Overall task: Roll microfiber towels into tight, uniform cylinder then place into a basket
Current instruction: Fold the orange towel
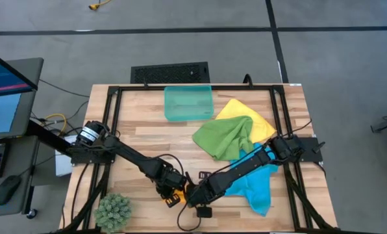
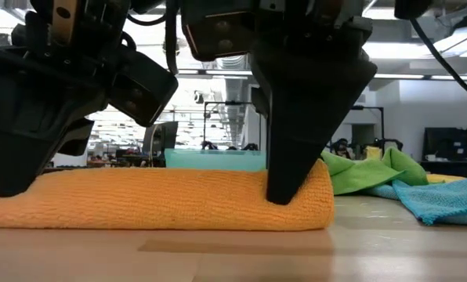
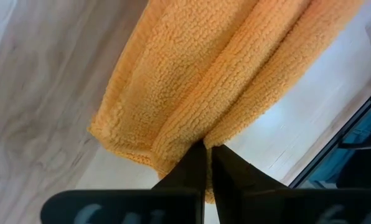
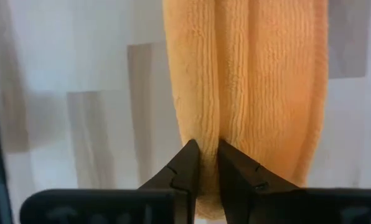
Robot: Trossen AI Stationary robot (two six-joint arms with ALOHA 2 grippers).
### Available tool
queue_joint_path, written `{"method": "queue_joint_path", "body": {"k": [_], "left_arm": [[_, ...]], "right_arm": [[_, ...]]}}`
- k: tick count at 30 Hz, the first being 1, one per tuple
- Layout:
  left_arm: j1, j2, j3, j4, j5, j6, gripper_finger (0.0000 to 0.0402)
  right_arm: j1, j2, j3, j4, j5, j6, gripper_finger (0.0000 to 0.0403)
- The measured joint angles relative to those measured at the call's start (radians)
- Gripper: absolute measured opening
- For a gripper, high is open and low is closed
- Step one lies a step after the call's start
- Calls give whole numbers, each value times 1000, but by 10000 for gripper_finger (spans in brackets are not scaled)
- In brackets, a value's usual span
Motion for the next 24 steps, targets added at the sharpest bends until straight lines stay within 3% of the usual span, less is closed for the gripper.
{"method": "queue_joint_path", "body": {"k": [9, 15, 20, 24], "left_arm": [[-1, 0, -1, -4, 6, 14, 0], [-2, 0, -1, -6, 7, 32, 0], [-3, 0, -3, -34, 27, 37, 0], [-6, 0, -3, -55, 35, 37, 0]], "right_arm": [[2, 10, 0, 39, -26, -93, 76], [-14, 4, -1, 28, -35, -98, 117], [-33, -8, 61, -152, -86, -89, 159], [-13, -30, 90, -256, -9, -88, 172]]}}
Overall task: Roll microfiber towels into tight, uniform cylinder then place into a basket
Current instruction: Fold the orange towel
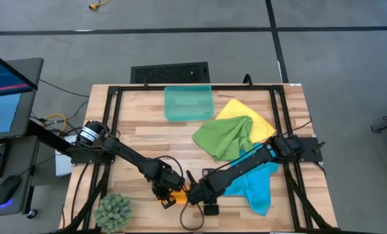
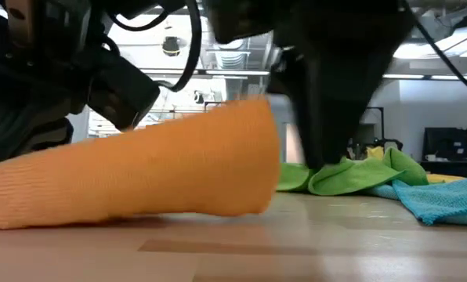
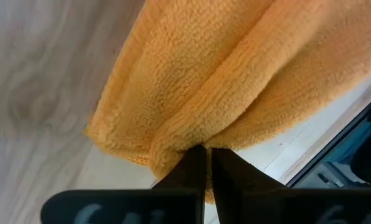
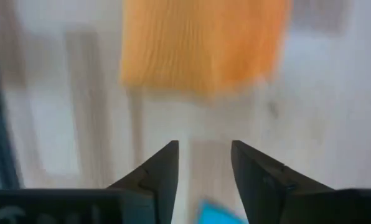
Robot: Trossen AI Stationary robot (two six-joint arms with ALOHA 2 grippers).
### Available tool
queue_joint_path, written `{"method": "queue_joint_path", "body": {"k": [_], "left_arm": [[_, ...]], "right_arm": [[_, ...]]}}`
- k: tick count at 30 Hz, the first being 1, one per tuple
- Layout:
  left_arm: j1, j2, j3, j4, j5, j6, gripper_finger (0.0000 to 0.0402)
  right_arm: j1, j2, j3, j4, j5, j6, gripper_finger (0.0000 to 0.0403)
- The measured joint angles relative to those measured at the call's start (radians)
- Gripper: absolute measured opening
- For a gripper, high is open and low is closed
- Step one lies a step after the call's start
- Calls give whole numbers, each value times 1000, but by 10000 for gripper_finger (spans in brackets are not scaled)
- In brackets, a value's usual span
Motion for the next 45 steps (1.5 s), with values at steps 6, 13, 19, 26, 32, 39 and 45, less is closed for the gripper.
{"method": "queue_joint_path", "body": {"k": [6, 13, 19, 26, 32, 39, 45], "left_arm": [[-4, 0, 1, -19, -8, 0, 0], [-4, 0, 1, -16, -8, 2, 0], [-4, 0, 1, -14, -7, 2, 0], [-3, 0, 1, -14, 3, 8, 0], [-3, 0, 1, -13, 4, 10, 0], [-2, 1, 1, -12, 8, 10, 0], [-3, 0, 2, -10, -14, 10, 0]], "right_arm": [[71, -27, 5, 60, 92, -89, 167], [167, -3, 8, 395, 159, -385, 154], [150, 12, 7, 426, 272, -474, 138], [82, 11, -86, 429, 250, -440, 124], [48, 11, -136, 435, 270, -325, 117], [24, 38, -137, 426, 278, -259, 116], [14, 54, -132, 403, 260, -216, 116]]}}
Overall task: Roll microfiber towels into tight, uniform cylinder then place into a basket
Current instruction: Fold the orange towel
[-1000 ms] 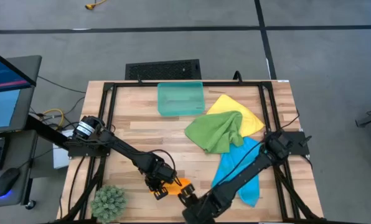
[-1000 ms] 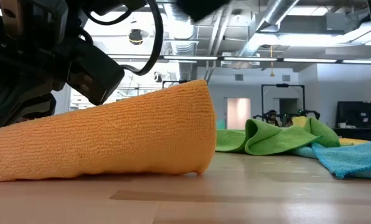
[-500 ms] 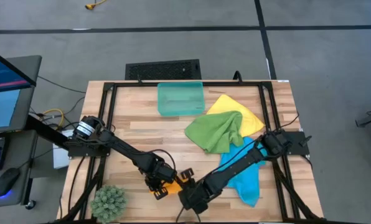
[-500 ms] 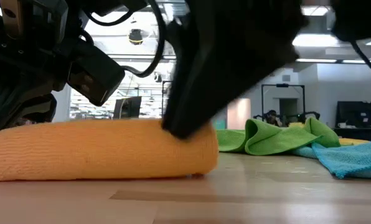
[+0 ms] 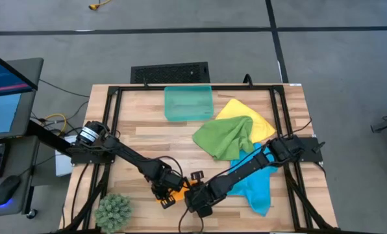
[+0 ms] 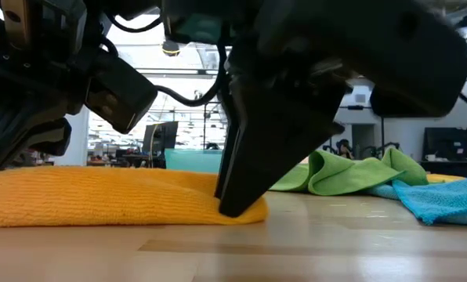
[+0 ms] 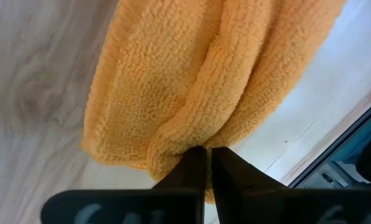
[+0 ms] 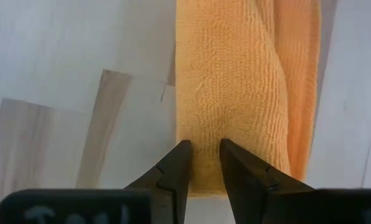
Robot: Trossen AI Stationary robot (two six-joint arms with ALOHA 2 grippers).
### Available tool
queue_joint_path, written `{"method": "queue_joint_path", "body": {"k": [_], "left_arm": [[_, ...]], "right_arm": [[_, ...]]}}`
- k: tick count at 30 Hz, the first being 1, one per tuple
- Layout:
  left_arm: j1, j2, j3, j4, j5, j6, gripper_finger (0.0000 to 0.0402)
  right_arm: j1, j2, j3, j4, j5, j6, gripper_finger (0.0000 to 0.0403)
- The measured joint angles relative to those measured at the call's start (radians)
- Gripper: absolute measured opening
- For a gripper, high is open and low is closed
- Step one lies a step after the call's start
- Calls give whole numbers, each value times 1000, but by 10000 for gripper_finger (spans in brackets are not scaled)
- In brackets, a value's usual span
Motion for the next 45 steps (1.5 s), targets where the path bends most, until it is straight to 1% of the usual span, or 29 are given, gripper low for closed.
{"method": "queue_joint_path", "body": {"k": [3, 5, 11, 14, 16, 18, 23, 28, 33, 36, 39, 43, 45], "left_arm": [[0, 0, 0, 1, -4, 0, 5], [-3, 0, 0, 3, -10, 11, 18], [-27, -2, 1, 9, -52, 32, 88], [-28, -2, 1, 13, -35, 40, 123], [-29, -2, 1, 12, -24, 71, 138], [-39, -6, 1, 10, -44, 72, 147], [-73, -49, -3, -15, -164, 82, 149], [-134, -127, -5, -42, -304, 60, 143], [-228, -179, -4, -64, -435, 49, 142], [-294, -188, -3, -54, -517, 49, 142], [-359, -188, -3, -31, -632, 52, 142], [-426, -178, -3, 29, -813, 146, 142], [-433, -168, -1, 64, -853, 180, 142]], "right_arm": [[-3, 0, 0, -3, -9, 1, 116], [-3, 0, -1, -3, -8, 1, 116], [-3, 2, -2, -7, -11, 1, 116], [-3, 3, -2, -8, -12, 1, 116], [-3, 3, -3, -7, -12, 1, 116], [-3, 3, -3, -7, -13, 1, 116], [-4, 3, -3, -8, -34, 2, 116], [-6, 3, -3, -8, -41, 18, 116], [-6, 3, -4, -8, -46, 19, 116], [-6, 3, -4, -8, -46, 26, 116], [-6, 3, -4, -8, -46, 28, 116], [-6, 3, -4, -8, -50, 29, 116], [-7, 3, -4, -8, -50, 36, 116]]}}
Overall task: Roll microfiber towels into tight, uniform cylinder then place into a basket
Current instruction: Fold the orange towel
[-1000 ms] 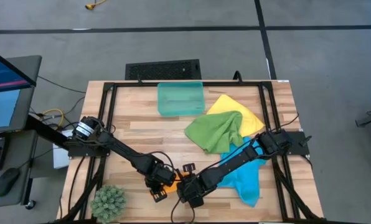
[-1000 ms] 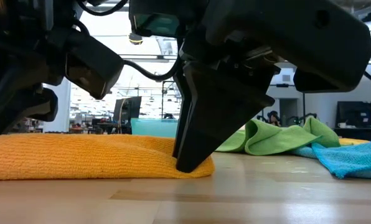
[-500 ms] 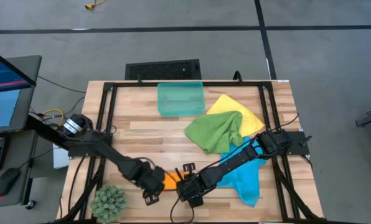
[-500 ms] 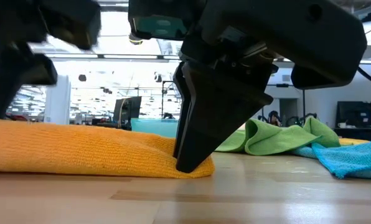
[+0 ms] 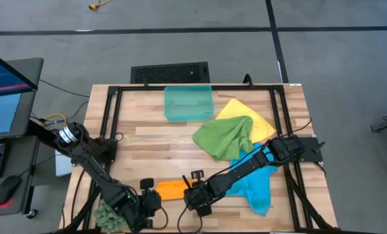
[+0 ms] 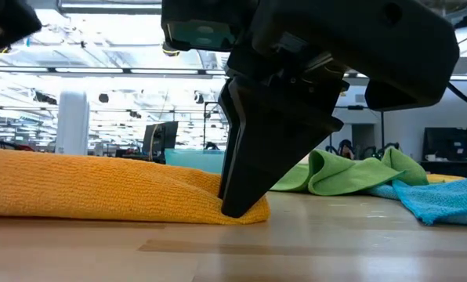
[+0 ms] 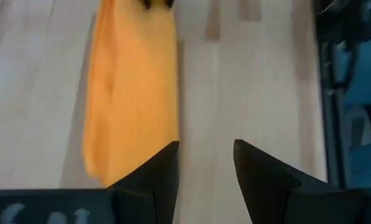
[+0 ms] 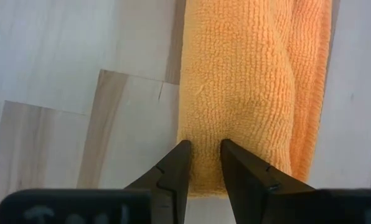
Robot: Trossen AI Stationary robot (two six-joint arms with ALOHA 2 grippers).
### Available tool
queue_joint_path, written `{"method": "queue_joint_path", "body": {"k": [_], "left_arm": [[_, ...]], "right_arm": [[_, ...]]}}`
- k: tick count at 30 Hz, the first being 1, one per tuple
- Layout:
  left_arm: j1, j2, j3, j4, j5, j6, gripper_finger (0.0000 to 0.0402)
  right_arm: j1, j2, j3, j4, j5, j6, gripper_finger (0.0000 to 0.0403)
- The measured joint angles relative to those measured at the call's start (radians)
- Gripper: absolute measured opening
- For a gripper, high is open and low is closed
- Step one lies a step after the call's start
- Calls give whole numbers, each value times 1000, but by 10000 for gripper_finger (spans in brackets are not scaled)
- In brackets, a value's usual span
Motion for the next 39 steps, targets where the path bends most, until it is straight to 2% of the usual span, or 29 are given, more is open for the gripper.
{"method": "queue_joint_path", "body": {"k": [7, 12, 16, 22, 39], "left_arm": [[35, 82, -11, 65, 57, 62, 142], [54, 104, -11, 43, -28, 53, 142], [67, 104, -9, 13, -53, 32, 142], [116, 142, -29, 11, 19, -9, 141], [132, 165, -27, -15, 92, -138, 141]], "right_arm": [[0, 0, 2, 0, -13, 8, 116], [0, 0, 2, -1, -18, 8, 116], [0, 0, 2, -1, -18, 3, 116], [1, 0, 2, -2, -19, 1, 116], [14, -1, 42, -46, -21, -10, 116]]}}
